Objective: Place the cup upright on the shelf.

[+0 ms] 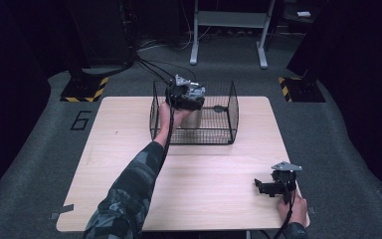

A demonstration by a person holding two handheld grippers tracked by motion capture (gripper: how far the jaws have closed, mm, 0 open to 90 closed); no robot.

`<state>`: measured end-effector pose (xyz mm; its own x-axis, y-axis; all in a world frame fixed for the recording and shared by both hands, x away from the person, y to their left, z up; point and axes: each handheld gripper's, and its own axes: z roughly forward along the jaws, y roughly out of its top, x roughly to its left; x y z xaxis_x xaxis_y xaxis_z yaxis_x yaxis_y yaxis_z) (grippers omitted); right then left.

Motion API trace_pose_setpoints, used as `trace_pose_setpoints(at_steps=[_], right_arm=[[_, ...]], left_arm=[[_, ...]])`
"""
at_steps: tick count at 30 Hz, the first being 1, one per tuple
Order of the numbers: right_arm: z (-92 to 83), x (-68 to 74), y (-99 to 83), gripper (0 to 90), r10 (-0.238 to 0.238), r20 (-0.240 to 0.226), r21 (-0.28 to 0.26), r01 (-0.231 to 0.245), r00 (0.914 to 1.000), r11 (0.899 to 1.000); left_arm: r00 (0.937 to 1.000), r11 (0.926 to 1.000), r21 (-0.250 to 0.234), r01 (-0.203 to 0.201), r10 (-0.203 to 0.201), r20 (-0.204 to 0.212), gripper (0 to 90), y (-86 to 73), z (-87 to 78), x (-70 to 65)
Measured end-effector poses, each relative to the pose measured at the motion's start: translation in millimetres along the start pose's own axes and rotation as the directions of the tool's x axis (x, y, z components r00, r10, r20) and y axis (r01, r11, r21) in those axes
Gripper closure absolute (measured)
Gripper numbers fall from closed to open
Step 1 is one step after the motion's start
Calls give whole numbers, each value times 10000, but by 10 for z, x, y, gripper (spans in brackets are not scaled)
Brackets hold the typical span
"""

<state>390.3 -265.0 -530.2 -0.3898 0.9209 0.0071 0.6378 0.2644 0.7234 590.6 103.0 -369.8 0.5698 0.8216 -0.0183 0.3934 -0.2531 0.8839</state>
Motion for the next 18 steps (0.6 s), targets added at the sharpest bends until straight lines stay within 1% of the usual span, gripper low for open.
trace_pose_setpoints(at_steps=[8,11,16,18], right_arm=[[-1,0,1,0,-12,-3,46,12,10000,10000],[-1,-1,1,0,-11,-2,37,11,10000,10000],[-3,3,1,0,31,-7,70,-31,10000,10000],[-2,-2,0,0,-45,3,72,45,10000,10000]], left_arm=[[9996,9994,236,263,-264,47,40,-77,121,-14],[9992,9987,304,405,-406,12,40,-112,168,-19],[9987,9979,422,501,-499,-62,39,-158,225,-25],[9986,9976,453,524,-519,-107,39,-172,245,-27]])
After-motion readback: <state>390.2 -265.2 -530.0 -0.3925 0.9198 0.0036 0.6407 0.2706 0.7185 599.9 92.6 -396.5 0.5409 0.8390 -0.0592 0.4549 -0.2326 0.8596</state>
